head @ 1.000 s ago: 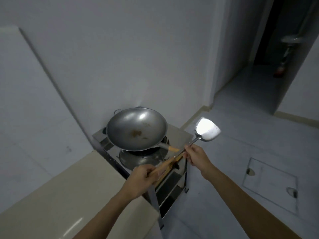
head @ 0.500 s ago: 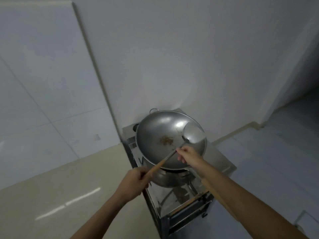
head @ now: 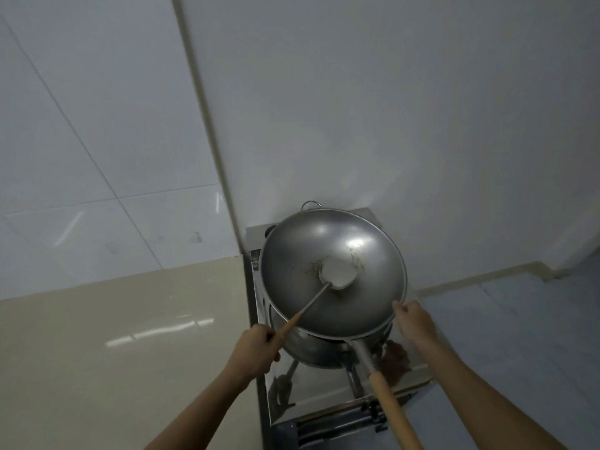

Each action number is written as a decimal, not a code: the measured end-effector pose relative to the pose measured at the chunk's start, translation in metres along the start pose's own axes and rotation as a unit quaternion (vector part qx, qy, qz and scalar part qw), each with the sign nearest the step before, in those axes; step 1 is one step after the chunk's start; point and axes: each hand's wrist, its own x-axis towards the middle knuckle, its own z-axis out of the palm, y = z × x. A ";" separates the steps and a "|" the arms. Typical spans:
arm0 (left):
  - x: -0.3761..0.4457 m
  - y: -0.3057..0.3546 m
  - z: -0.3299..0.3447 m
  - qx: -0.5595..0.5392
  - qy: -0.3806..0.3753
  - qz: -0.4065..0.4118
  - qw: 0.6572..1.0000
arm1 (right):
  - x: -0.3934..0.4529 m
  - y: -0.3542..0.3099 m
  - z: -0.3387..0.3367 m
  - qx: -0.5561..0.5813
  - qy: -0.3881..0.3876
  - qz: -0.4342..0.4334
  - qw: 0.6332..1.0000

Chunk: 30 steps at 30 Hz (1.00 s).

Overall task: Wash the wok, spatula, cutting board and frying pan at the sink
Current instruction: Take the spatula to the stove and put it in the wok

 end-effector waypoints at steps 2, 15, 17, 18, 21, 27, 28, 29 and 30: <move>0.005 0.007 0.008 -0.004 0.000 -0.007 1.000 | 0.000 0.001 0.001 -0.008 -0.011 -0.003 1.000; 0.012 0.030 0.047 -0.054 -0.025 -0.034 0.998 | 0.000 0.023 -0.005 -0.121 0.118 -0.201 0.965; 0.013 0.032 0.043 -0.047 -0.070 -0.045 0.995 | 0.002 0.022 -0.005 -0.146 0.140 -0.255 0.945; 0.012 0.034 0.041 -0.040 -0.090 -0.051 0.994 | 0.002 0.019 -0.004 -0.162 0.149 -0.280 0.934; 0.010 0.040 0.031 0.042 -0.072 -0.041 0.996 | 0.000 -0.013 -0.003 -0.203 0.156 -0.367 0.894; -0.013 0.018 -0.023 0.143 0.045 -0.040 0.988 | -0.010 -0.133 0.020 -0.257 0.050 -0.506 0.822; -0.015 0.014 -0.029 0.127 0.055 -0.044 0.989 | -0.010 -0.148 0.020 -0.262 0.032 -0.505 0.822; -0.031 -0.006 -0.047 0.093 0.075 -0.065 0.991 | -0.026 -0.178 0.036 -0.263 0.004 -0.532 0.805; -0.045 -0.023 -0.061 0.061 0.089 -0.081 0.991 | -0.037 -0.202 0.049 -0.258 -0.012 -0.549 0.795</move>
